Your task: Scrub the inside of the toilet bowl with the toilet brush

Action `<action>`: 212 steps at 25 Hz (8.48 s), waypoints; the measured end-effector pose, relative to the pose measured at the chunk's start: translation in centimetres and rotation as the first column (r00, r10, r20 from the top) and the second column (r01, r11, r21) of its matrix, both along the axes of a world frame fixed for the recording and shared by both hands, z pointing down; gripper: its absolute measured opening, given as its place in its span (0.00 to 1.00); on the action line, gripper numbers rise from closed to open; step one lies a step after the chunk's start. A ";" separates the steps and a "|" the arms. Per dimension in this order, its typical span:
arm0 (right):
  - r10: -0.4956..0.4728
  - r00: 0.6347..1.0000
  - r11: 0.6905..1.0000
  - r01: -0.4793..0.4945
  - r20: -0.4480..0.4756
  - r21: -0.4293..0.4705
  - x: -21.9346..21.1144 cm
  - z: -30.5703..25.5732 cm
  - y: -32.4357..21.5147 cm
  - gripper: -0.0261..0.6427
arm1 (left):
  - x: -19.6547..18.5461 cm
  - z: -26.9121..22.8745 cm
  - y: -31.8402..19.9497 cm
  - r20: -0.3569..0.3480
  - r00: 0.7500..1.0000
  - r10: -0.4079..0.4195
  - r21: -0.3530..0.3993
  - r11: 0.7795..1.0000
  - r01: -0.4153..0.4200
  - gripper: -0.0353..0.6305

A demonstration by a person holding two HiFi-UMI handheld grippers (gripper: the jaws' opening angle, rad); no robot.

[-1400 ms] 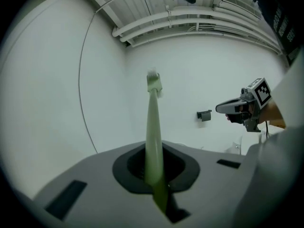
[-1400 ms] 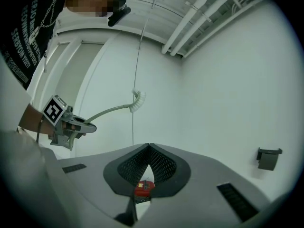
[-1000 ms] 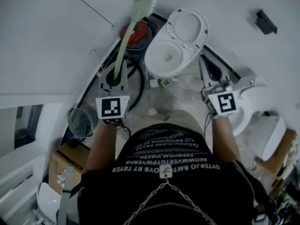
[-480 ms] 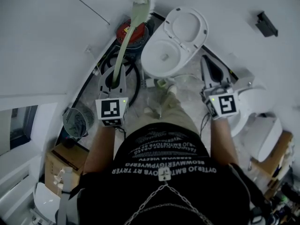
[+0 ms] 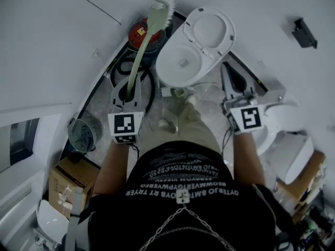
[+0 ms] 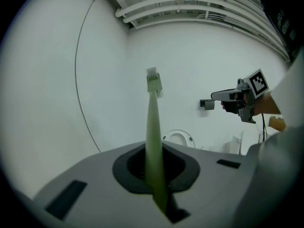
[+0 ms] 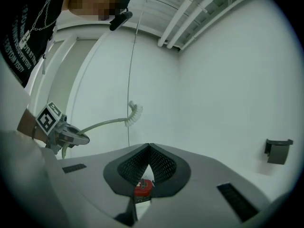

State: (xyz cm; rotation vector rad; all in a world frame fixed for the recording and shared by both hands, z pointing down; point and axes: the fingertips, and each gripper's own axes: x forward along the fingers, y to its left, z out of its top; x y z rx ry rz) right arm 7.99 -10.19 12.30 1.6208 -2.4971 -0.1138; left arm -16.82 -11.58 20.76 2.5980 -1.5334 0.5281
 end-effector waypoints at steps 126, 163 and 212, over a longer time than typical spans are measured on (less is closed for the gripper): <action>-0.259 0.953 0.903 0.296 0.155 -0.313 6.2 35.3 -20.7 0.04 | 11.5 62.5 -4.3 0.351 0.928 -0.124 -0.860 0.350 0.372 0.05; -0.223 0.963 0.919 0.260 0.153 -0.295 10.8 35.7 -20.2 0.04 | 21.1 64.1 -14.0 0.341 0.934 0.106 -0.818 0.524 0.239 0.05; -0.128 0.972 0.932 0.186 0.199 -0.312 5.0 33.0 -13.8 0.04 | 17.9 62.5 1.1 0.294 0.793 0.533 -0.895 0.445 0.032 0.05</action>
